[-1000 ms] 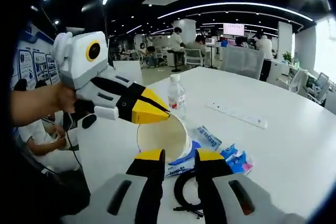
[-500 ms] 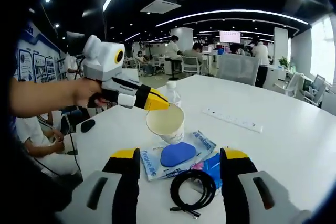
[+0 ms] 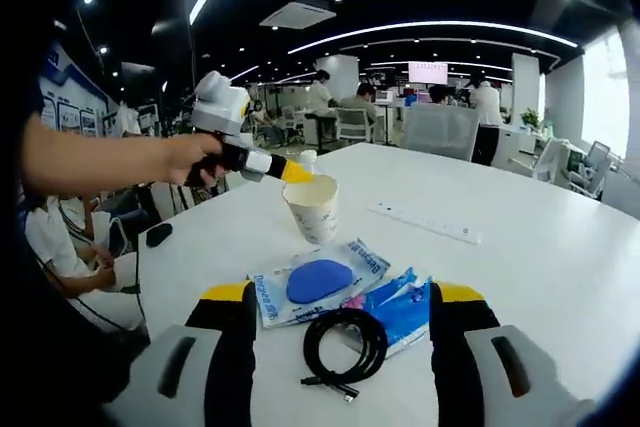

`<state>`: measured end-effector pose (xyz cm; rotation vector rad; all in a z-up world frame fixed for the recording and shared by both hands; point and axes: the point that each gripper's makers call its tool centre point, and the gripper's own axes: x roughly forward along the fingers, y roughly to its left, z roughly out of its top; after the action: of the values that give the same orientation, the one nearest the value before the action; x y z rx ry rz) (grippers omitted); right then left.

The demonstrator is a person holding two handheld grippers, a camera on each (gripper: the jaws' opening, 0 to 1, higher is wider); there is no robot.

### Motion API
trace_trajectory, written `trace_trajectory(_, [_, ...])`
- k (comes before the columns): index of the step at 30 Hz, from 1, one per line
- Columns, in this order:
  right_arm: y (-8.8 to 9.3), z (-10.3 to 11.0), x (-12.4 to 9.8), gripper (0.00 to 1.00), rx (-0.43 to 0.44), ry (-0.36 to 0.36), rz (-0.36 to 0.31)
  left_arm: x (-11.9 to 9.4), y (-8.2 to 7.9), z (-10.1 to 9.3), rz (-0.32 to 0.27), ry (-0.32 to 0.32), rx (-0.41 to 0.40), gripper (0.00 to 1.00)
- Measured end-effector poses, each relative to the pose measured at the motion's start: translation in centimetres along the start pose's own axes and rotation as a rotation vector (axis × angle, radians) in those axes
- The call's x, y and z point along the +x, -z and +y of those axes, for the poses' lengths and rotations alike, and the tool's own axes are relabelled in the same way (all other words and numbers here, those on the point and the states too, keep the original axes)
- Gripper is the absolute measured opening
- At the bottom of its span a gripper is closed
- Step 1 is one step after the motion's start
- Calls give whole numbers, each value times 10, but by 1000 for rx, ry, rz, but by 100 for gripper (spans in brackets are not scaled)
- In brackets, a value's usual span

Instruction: Arrange the tabletop items into an orderly group along one side of the table until the central work area is clear of visible clutter.

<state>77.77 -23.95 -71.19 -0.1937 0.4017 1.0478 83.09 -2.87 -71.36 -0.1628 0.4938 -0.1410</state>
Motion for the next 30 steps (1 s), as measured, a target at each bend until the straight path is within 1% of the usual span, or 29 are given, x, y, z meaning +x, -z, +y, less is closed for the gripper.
trace_trajectory(3, [2, -5, -4, 68, 5, 4, -11, 4, 0, 12, -1, -49, -30, 0])
trace_trajectory(6, [11, -12, -8, 68, 15, 22, 1, 12, 0, 24, -8, -85, -74, 0])
trace_trajectory(8, [17, -16, -10, 68, 25, 30, 11, 17, 1, 27, -4, -110, -53, 0])
trace_trajectory(11, [23, -20, -13, 67, 42, 38, 16, 25, 0, 28, -11, -127, -51, 0])
trace_trajectory(13, [25, -23, -15, 67, 50, 47, 14, 29, -2, 33, -19, -164, -31, 0])
trace_trajectory(16, [31, -28, -17, 66, 71, 60, 18, 33, -1, 39, -22, -209, -40, 0])
trace_trajectory(18, [34, -30, -19, 66, 82, 67, 20, 37, 3, 45, -15, -251, -39, 0])
trace_trajectory(21, [37, -32, -21, 66, 91, 73, 23, 43, 5, 46, -11, -257, -34, 0])
trace_trajectory(23, [37, -33, -22, 66, 93, 78, 20, 43, 5, 51, -17, -288, -20, 0])
trace_trajectory(24, [37, -34, -23, 66, 98, 78, 17, 44, 5, 51, -19, -287, -30, 0])
trace_trajectory(25, [36, -34, -23, 67, 103, 77, 13, 46, 6, 51, -25, -284, -60, 0])
trace_trajectory(26, [35, -34, -24, 68, 107, 77, 10, 47, 7, 54, -21, -286, -65, 0])
trace_trajectory(30, [32, -31, -23, 70, 130, 62, -10, 51, 8, 63, -31, -320, -94, 0])
